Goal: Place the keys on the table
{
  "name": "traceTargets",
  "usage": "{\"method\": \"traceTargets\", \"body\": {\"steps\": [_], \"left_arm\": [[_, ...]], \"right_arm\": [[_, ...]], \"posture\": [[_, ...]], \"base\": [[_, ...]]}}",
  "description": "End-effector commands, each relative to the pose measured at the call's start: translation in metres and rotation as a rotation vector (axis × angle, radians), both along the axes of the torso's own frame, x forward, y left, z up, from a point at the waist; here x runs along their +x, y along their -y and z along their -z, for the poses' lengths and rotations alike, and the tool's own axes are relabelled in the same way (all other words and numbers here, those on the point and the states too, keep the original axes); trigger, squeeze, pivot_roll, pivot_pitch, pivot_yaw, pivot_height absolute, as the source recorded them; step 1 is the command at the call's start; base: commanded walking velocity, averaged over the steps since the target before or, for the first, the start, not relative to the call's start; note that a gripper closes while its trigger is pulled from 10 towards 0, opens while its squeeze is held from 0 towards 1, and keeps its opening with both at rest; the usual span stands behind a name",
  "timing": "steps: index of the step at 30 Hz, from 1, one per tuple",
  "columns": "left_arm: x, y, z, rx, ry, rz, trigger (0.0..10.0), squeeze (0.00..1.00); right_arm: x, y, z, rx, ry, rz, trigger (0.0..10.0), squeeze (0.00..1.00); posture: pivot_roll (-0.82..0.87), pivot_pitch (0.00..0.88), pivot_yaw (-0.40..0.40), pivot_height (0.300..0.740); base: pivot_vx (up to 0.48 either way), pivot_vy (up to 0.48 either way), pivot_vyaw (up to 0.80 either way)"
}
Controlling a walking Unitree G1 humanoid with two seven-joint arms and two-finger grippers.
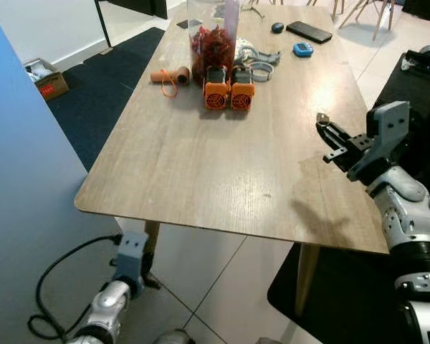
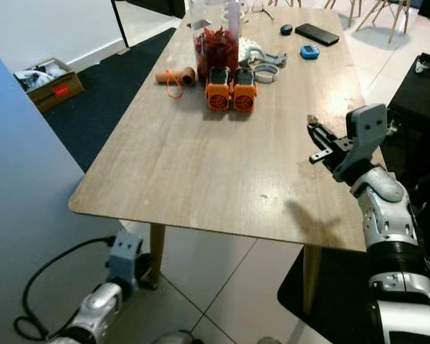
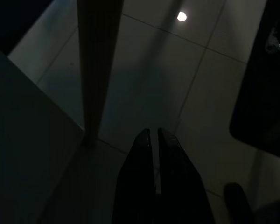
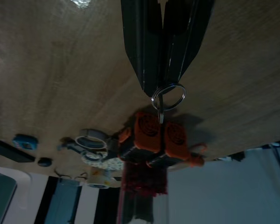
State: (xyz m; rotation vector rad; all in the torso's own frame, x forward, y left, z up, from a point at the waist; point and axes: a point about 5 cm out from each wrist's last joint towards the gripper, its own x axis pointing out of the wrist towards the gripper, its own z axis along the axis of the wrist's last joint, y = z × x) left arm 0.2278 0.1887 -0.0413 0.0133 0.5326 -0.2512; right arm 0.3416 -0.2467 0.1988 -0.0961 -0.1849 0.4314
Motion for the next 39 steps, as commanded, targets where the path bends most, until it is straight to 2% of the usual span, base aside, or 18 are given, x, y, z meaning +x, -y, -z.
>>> {"method": "traceTargets", "body": {"steps": [1,3,4,5,8,12,19,20,21,22,25,39], "left_arm": [[-0.007,-0.007,0.002,0.023,-0.008,0.038,10.0,0.0],[-0.014,-0.011,0.005,0.044,-0.028,0.083,10.0,0.0],[-0.014,-0.011,0.005,0.044,-0.028,0.083,10.0,0.0],[-0.019,-0.011,0.008,0.047,-0.049,0.115,10.0,0.0],[-0.021,-0.011,0.009,0.029,-0.063,0.116,10.0,0.0],[-0.022,-0.01,0.01,0.027,-0.074,0.149,10.0,0.0],[-0.022,-0.01,0.01,0.027,-0.074,0.149,10.0,0.0],[-0.024,-0.009,0.011,0.03,-0.082,0.164,10.0,0.0],[-0.029,-0.008,0.015,0.033,-0.114,0.167,10.0,0.0],[-0.029,-0.008,0.015,0.033,-0.114,0.167,10.0,0.0],[-0.038,-0.007,0.022,0.038,-0.16,0.166,10.0,0.0],[-0.038,-0.006,0.024,0.048,-0.178,0.161,10.0,0.0]], "right_arm": [[-0.002,-0.013,0.007,-0.039,-0.049,-0.069,10.0,0.0],[-0.006,-0.025,0.018,-0.116,-0.12,-0.138,10.0,0.0],[-0.006,-0.025,0.018,-0.116,-0.12,-0.138,10.0,0.0],[-0.011,-0.032,0.027,-0.169,-0.172,-0.188,10.0,0.0],[-0.014,-0.036,0.033,-0.209,-0.214,-0.216,10.0,0.0],[-0.018,-0.033,0.044,-0.278,-0.283,-0.225,10.0,0.0],[-0.018,-0.033,0.044,-0.278,-0.283,-0.225,10.0,0.0],[-0.02,-0.032,0.048,-0.299,-0.309,-0.229,10.0,0.0],[-0.028,-0.029,0.051,-0.348,-0.364,-0.26,10.0,0.0],[-0.028,-0.029,0.051,-0.348,-0.364,-0.26,10.0,0.0],[-0.042,-0.024,0.055,-0.417,-0.454,-0.304,10.0,0.0],[-0.044,-0.021,0.06,-0.473,-0.493,-0.252,10.0,0.0]], "posture": [[0.04,0.082,0.02,0.74],[0.04,0.084,0.021,0.74],[0.04,0.084,0.021,0.74],[0.04,0.085,0.021,0.74],[0.04,0.089,0.021,0.74],[0.04,0.091,0.022,0.74],[0.04,0.091,0.022,0.74],[0.04,0.091,0.022,0.74],[0.04,0.091,0.025,0.74],[0.04,0.091,0.025,0.74],[0.03,0.091,0.026,0.74],[0.03,0.083,0.026,0.74]], "base": [[0.0,0.0,0.0],[0.0,0.0,0.0],[0.0,0.0,0.0],[0.0,0.0,0.0],[0.0,0.0,0.0],[0.0,0.0,0.0],[0.0,0.0,0.0],[0.0,0.0,0.0],[0.0,0.0,0.0],[0.0,0.0,0.0],[0.0,0.0,0.0],[0.0,0.0,0.0]]}}
